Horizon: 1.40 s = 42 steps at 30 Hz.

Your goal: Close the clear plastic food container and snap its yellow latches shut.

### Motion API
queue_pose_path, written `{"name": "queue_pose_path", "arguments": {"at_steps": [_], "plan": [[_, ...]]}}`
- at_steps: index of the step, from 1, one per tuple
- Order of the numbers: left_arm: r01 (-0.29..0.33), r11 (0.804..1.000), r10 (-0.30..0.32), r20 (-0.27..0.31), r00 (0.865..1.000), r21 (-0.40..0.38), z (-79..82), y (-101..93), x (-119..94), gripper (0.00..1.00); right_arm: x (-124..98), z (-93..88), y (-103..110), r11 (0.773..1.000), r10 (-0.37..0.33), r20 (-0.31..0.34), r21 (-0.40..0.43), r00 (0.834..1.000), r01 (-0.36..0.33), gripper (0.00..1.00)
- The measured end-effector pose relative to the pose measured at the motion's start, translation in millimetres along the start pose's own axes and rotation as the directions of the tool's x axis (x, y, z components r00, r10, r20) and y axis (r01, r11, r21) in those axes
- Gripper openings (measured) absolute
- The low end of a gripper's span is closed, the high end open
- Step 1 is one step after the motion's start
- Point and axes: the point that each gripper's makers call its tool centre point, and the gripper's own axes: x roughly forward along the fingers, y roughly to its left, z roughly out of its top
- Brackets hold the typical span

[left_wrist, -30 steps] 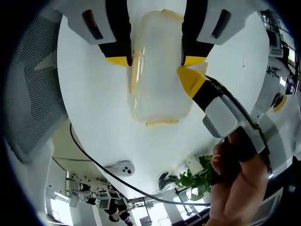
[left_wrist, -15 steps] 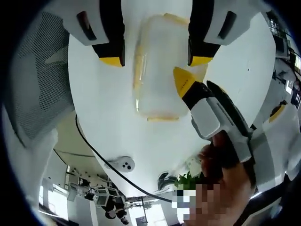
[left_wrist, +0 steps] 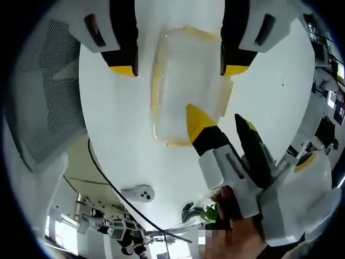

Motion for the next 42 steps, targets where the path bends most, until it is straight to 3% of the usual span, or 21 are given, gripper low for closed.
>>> {"name": "queue_pose_path", "arguments": {"at_steps": [7, 18, 24, 42], "plan": [[-0.005, 1.000, 0.005, -0.021, 1.000, -0.009, -11.2, 8.9, -0.7, 0.68, -4.3, -10.9, 4.6, 0.999, -0.032, -0.003, -0.043, 0.999, 0.032, 0.63], [0.004, 1.000, -0.006, -0.064, 0.998, -0.023, -30.8, 24.7, -1.4, 0.78, -9.1, -30.8, 19.6, 0.998, -0.036, 0.002, -0.044, 0.999, 0.036, 0.71], [0.010, 1.000, -0.012, -0.091, 0.996, -0.026, -37.5, 32.8, 0.6, 0.86, -11.1, -29.3, 27.1, 0.998, -0.037, 0.020, -0.045, 0.999, 0.038, 0.76], [0.072, 0.997, -0.070, -0.131, 0.989, 0.005, -41.5, 32.0, 19.7, 0.90, 3.6, -42.0, 28.5, 0.994, -0.083, -0.001, -0.068, 0.997, 0.082, 0.80]]}}
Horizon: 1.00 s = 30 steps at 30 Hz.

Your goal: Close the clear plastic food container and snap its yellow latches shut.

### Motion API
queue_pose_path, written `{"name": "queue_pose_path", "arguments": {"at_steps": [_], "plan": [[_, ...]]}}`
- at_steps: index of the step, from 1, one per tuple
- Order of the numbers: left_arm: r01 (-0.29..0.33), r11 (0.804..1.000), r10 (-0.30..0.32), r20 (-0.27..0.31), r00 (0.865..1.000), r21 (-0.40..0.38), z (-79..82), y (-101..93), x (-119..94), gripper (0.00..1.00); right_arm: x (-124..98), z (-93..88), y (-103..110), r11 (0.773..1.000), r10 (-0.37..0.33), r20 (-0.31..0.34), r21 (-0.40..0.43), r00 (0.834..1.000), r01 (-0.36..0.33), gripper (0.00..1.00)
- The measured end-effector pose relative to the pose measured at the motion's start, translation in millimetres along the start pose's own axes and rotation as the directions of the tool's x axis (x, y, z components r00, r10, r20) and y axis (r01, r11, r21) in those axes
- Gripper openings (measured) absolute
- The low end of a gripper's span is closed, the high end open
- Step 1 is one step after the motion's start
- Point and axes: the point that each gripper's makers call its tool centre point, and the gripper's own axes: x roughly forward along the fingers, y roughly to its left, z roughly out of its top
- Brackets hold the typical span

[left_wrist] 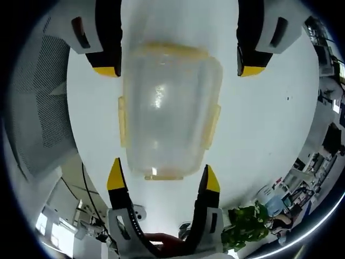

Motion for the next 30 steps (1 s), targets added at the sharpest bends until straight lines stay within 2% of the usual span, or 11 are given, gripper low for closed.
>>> {"name": "queue_pose_path", "arguments": {"at_steps": [9, 30], "plan": [[0.020, 1.000, -0.020, -0.019, 1.000, 0.002, -2.6, 1.2, 8.9, 0.90, 6.9, -4.3, -6.6, 0.999, -0.046, -0.007, -0.016, 0.999, 0.046, 0.81], [0.083, 0.996, -0.082, -0.038, 0.996, 0.025, -8.2, -4.1, 16.6, 0.84, 15.1, -10.0, -3.0, 1.000, -0.025, -0.019, -0.019, 0.999, 0.025, 0.79]]}}
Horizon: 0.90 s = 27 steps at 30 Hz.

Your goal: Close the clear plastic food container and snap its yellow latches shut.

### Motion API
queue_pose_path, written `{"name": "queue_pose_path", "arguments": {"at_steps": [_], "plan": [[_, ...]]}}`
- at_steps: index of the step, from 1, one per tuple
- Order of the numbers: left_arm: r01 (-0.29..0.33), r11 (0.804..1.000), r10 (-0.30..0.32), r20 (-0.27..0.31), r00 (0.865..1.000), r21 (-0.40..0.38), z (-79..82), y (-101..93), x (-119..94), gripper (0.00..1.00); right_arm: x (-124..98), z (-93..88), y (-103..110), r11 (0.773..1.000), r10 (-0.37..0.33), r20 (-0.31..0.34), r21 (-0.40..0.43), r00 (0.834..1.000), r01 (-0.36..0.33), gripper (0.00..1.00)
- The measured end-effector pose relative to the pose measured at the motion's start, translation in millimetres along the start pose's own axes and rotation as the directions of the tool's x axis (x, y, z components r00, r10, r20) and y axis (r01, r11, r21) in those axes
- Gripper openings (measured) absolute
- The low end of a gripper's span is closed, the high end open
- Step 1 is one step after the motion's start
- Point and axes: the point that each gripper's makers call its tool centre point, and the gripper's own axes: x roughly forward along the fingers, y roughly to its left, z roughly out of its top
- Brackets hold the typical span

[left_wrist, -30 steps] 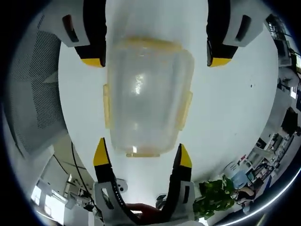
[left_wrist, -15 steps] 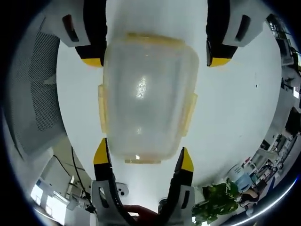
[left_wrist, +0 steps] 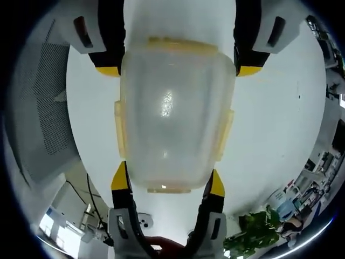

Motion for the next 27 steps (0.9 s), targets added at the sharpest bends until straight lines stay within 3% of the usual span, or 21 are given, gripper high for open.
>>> {"name": "queue_pose_path", "arguments": {"at_steps": [27], "plan": [[-0.001, 1.000, 0.001, 0.016, 1.000, -0.006, -3.4, -5.1, -1.0, 0.83, 2.3, 2.8, 6.1, 1.000, 0.000, 0.003, 0.002, 1.000, 0.000, 0.79]]}}
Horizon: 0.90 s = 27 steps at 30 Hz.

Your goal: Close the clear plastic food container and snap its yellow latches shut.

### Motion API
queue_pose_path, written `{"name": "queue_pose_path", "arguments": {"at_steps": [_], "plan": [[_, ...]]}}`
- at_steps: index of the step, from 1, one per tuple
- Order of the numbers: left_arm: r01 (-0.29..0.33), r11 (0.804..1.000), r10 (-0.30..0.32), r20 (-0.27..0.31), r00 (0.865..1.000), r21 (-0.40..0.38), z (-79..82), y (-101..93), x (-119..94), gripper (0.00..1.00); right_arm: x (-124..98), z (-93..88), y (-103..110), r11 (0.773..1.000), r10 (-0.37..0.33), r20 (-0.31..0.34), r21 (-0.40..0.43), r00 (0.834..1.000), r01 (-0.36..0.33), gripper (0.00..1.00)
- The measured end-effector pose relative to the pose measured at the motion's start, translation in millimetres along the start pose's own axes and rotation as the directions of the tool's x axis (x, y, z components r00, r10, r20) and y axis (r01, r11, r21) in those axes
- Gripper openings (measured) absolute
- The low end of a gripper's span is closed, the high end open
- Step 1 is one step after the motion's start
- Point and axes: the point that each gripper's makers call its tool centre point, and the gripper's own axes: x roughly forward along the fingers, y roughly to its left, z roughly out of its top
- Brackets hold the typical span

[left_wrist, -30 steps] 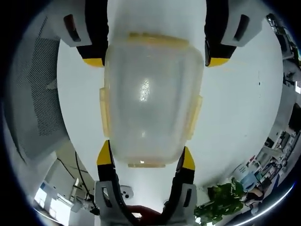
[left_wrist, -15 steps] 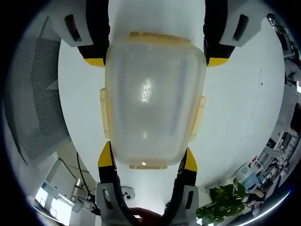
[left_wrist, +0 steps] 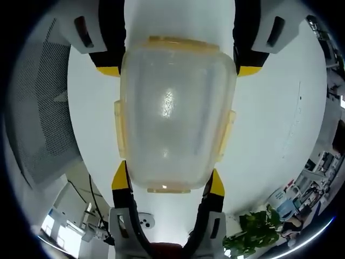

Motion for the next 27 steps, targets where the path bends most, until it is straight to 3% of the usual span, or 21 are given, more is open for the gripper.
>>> {"name": "queue_pose_path", "arguments": {"at_steps": [27], "plan": [[-0.018, 0.999, 0.018, -0.002, 1.000, -0.032, -37.5, -32.9, -18.1, 0.84, 14.2, 34.8, 35.3, 1.000, 0.011, -0.017, -0.017, 1.000, -0.011, 0.79]]}}
